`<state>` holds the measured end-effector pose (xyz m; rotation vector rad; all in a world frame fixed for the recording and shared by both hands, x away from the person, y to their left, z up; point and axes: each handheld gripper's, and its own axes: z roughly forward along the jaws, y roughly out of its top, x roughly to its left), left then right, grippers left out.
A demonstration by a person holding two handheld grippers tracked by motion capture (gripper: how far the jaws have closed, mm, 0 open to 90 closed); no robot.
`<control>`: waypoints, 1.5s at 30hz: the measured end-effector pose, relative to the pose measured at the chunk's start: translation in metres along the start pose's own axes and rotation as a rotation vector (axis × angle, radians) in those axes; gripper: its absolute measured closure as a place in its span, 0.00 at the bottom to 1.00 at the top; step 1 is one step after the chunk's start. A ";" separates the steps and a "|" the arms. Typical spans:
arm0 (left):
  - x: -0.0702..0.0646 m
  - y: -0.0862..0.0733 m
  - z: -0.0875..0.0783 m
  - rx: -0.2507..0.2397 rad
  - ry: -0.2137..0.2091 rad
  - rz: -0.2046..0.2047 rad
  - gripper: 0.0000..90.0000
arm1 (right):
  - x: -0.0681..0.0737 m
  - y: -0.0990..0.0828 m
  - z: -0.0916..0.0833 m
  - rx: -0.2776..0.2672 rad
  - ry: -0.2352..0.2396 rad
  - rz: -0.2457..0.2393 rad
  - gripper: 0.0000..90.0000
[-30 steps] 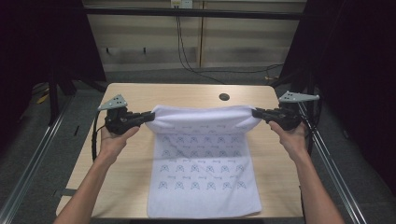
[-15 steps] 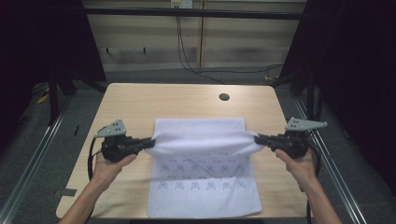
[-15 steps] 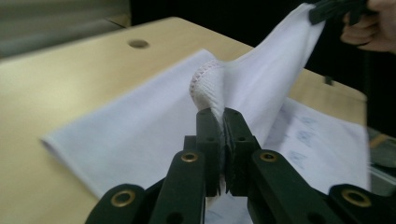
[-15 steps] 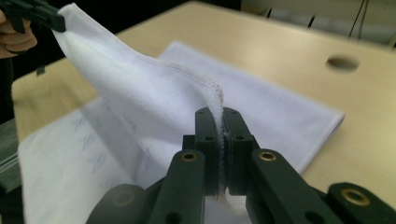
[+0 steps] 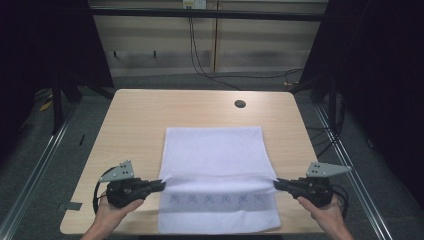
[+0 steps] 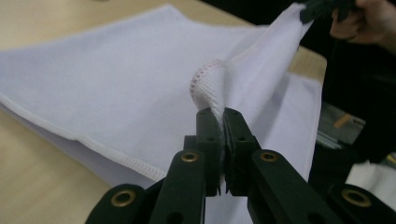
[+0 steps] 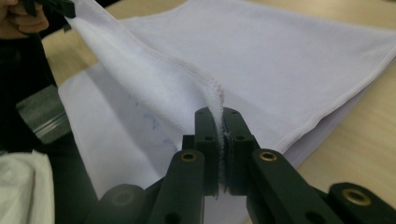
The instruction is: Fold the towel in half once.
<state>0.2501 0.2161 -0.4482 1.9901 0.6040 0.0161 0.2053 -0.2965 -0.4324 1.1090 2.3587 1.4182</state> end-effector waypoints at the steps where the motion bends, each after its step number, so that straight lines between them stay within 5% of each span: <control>1: -0.002 -0.007 0.003 0.019 -0.003 0.004 0.96 | 0.002 -0.005 0.003 0.030 0.005 -0.005 0.96; 3: -0.004 -0.019 0.008 0.100 -0.007 0.016 0.94 | 0.004 -0.017 0.009 0.117 0.023 -0.028 0.90; 8: -0.004 -0.031 0.011 0.172 -0.033 0.017 0.93 | 0.008 -0.041 0.016 0.266 0.083 -0.040 0.87; 11: -0.009 -0.032 0.010 0.177 -0.063 0.050 0.91 | 0.013 -0.047 0.013 0.275 0.129 -0.047 0.90; 17: -0.019 -0.038 0.000 0.216 -0.157 0.105 0.79 | 0.020 -0.056 -0.001 0.266 0.167 -0.039 0.80; 20: -0.018 -0.037 -0.008 0.172 -0.177 0.088 0.75 | 0.021 -0.058 -0.009 0.252 0.158 -0.024 0.74; 25: 0.000 -0.024 -0.014 0.059 -0.088 0.021 0.70 | 0.013 -0.049 -0.011 0.146 0.078 -0.012 0.70; 28: 0.014 -0.014 0.000 0.080 -0.019 0.000 0.72 | 0.008 -0.039 -0.003 0.098 0.028 -0.006 0.67; 33: 0.050 -0.001 0.028 0.109 0.028 -0.085 0.72 | -0.006 -0.015 0.024 0.038 -0.016 -0.007 0.66; 39: 0.079 0.009 0.052 0.123 0.080 -0.134 0.69 | -0.022 0.005 0.065 0.072 -0.056 -0.004 0.62; 41: 0.086 0.012 0.060 0.145 0.104 -0.114 0.68 | -0.029 0.013 0.078 0.119 -0.032 0.008 0.62; 45: 0.098 0.019 0.073 0.150 0.115 -0.129 0.66 | -0.039 0.023 0.103 0.150 -0.069 0.001 0.62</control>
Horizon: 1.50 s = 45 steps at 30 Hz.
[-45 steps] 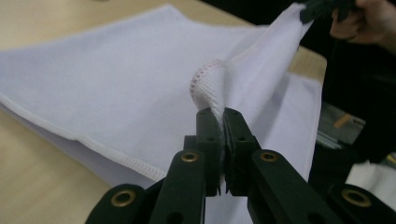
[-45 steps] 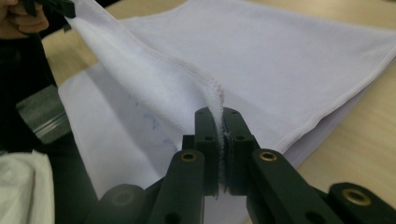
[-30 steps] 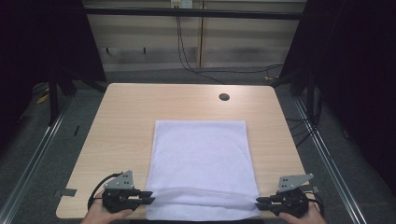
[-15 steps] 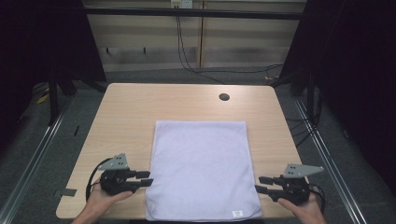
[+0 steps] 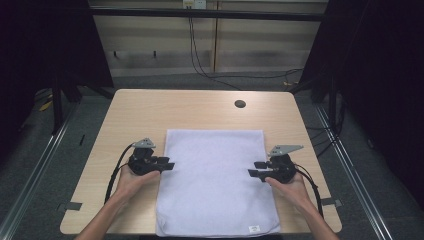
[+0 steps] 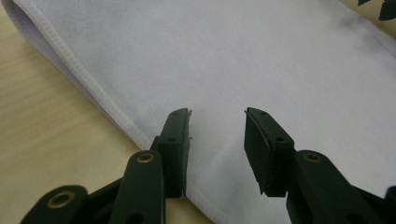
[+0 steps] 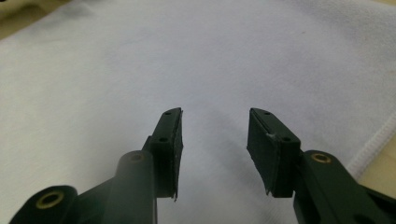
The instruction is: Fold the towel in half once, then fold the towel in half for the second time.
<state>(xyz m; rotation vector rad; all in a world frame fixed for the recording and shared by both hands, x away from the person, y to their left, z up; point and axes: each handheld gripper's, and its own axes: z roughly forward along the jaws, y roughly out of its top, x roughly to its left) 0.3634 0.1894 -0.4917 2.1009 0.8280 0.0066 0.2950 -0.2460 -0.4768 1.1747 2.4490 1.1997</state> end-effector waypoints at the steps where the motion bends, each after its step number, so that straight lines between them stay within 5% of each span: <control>1: 0.001 0.002 0.003 0.019 -0.012 -0.006 0.65 | -0.001 0.002 0.005 0.008 -0.003 0.001 0.62; 5: 0.005 0.004 0.014 0.031 0.034 -0.001 0.65 | -0.008 0.007 0.019 0.035 -0.024 -0.008 0.61; 15: 0.012 0.002 0.017 0.022 0.069 0.053 0.88 | -0.035 0.014 0.041 0.060 -0.082 0.029 0.66; 20: 0.008 0.001 0.017 0.032 0.058 0.046 0.97 | -0.027 0.014 0.042 0.077 -0.143 -0.016 0.66; 29: -0.012 -0.005 0.014 0.057 0.054 0.089 0.97 | -0.019 -0.001 0.024 0.108 -0.131 -0.010 0.72; 33: -0.025 -0.014 0.009 0.074 0.011 0.103 0.98 | -0.012 -0.009 0.015 0.118 -0.136 -0.017 0.71; 45: -0.060 -0.039 -0.014 0.134 -0.049 0.116 0.94 | 0.018 -0.034 -0.010 0.139 -0.030 -0.016 0.71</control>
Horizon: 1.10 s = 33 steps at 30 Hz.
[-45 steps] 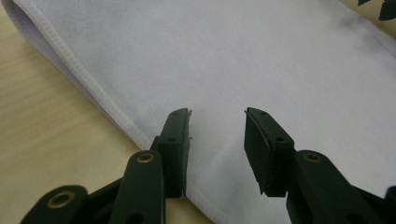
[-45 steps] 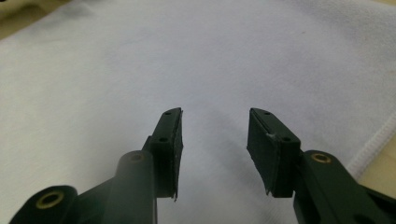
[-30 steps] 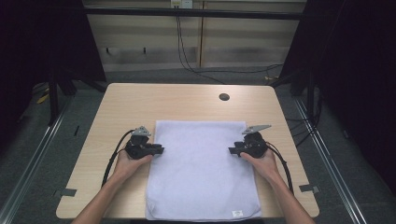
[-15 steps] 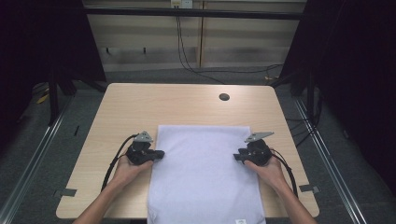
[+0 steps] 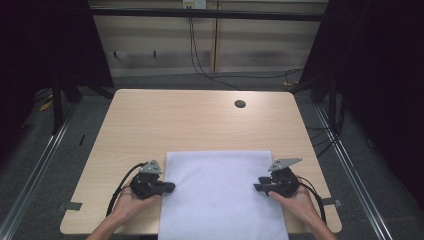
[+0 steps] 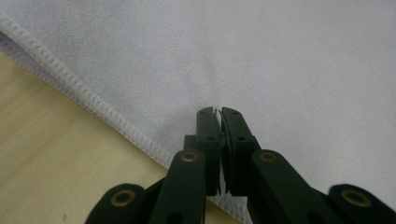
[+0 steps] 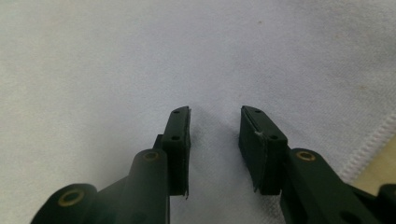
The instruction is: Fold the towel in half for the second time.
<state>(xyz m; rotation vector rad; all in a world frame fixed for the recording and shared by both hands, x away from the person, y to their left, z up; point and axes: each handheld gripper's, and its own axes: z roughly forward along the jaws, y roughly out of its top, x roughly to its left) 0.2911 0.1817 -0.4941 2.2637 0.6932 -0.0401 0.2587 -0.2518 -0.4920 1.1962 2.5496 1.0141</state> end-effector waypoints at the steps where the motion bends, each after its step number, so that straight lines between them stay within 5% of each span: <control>1: 0.000 0.000 -0.002 -0.001 -0.009 0.002 0.90 | 0.002 -0.002 -0.002 0.003 0.015 0.005 0.69; 2: 0.000 0.001 -0.006 -0.016 -0.004 0.021 0.87 | 0.002 -0.003 -0.003 0.004 0.028 -0.002 0.67; 4: 0.008 0.007 -0.014 -0.071 -0.014 -0.007 0.84 | 0.000 -0.002 -0.005 -0.016 0.041 0.015 0.64; 10: 0.051 0.025 -0.020 -0.157 0.093 -0.083 0.69 | -0.041 0.016 -0.024 -0.130 -0.056 0.051 0.62; 11: 0.065 0.029 -0.015 -0.155 0.101 -0.116 0.67 | -0.051 0.020 -0.027 -0.145 -0.063 0.062 0.61; 12: 0.065 0.029 -0.015 -0.155 0.101 -0.116 0.63 | -0.051 0.020 -0.027 -0.145 -0.063 0.062 0.61; 15: 0.084 0.035 -0.008 -0.175 0.116 -0.129 0.61 | -0.081 0.032 -0.019 -0.157 -0.089 0.091 0.59; 17: 0.093 0.041 -0.003 -0.163 0.138 -0.113 0.60 | -0.091 0.037 -0.010 -0.154 -0.061 0.099 0.59; 19: 0.098 0.045 0.001 -0.187 0.119 -0.135 0.59 | -0.096 0.041 0.000 -0.148 -0.045 0.093 0.58; 24: 0.098 0.048 0.013 -0.135 0.092 -0.130 0.50 | -0.101 0.041 0.013 -0.122 -0.027 0.099 0.57; 27: 0.096 0.047 0.015 -0.105 0.099 -0.118 0.54 | -0.100 0.039 0.016 -0.100 -0.032 0.102 0.57; 33: 0.090 0.042 0.015 -0.065 0.063 -0.076 0.90 | -0.099 0.036 0.021 -0.053 -0.042 0.098 0.75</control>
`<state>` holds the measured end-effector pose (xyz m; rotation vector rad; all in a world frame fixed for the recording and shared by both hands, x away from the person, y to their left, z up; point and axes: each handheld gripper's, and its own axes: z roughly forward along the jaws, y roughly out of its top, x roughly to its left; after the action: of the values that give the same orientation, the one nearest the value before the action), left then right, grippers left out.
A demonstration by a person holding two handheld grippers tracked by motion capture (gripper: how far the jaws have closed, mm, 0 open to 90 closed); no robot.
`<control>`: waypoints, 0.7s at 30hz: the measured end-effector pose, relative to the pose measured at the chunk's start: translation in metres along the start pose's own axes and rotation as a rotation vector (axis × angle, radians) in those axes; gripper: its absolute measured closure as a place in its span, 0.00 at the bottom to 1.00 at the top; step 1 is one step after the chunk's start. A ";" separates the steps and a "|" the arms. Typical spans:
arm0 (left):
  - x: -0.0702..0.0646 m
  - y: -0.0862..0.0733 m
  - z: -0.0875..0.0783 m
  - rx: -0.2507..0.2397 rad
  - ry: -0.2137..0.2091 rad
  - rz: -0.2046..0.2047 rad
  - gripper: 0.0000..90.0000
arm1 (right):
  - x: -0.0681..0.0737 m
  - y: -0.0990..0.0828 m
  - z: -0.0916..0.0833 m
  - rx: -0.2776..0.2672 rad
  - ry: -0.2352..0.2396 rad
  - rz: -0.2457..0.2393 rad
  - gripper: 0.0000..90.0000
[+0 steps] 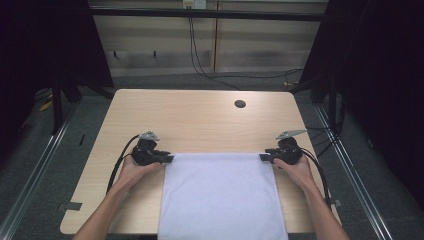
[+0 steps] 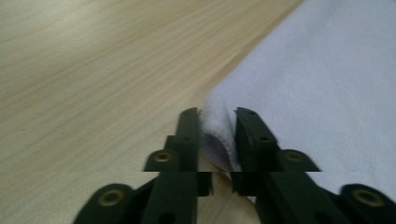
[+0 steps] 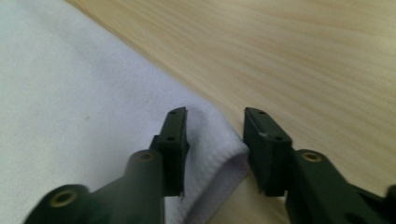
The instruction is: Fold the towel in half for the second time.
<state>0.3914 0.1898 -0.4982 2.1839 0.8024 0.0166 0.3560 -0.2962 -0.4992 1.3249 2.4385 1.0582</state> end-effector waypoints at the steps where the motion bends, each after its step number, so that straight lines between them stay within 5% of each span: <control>1: 0.000 0.000 -0.001 -0.011 -0.013 -0.007 0.94 | 0.000 0.000 -0.001 -0.003 0.008 0.005 0.82; 4: 0.002 0.003 -0.005 -0.048 -0.018 -0.018 0.96 | -0.001 0.002 -0.006 -0.025 0.025 0.017 0.94; 11: 0.014 0.023 -0.024 -0.168 0.000 -0.045 0.96 | -0.007 0.027 -0.027 -0.166 0.033 0.060 0.96; 21: 0.031 0.078 -0.055 -0.317 0.105 -0.045 0.97 | -0.016 0.087 -0.047 -0.275 -0.034 0.045 0.96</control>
<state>0.4440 0.2064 -0.4143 1.8777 0.8457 0.2233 0.4022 -0.3012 -0.4103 1.2994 2.1528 1.3146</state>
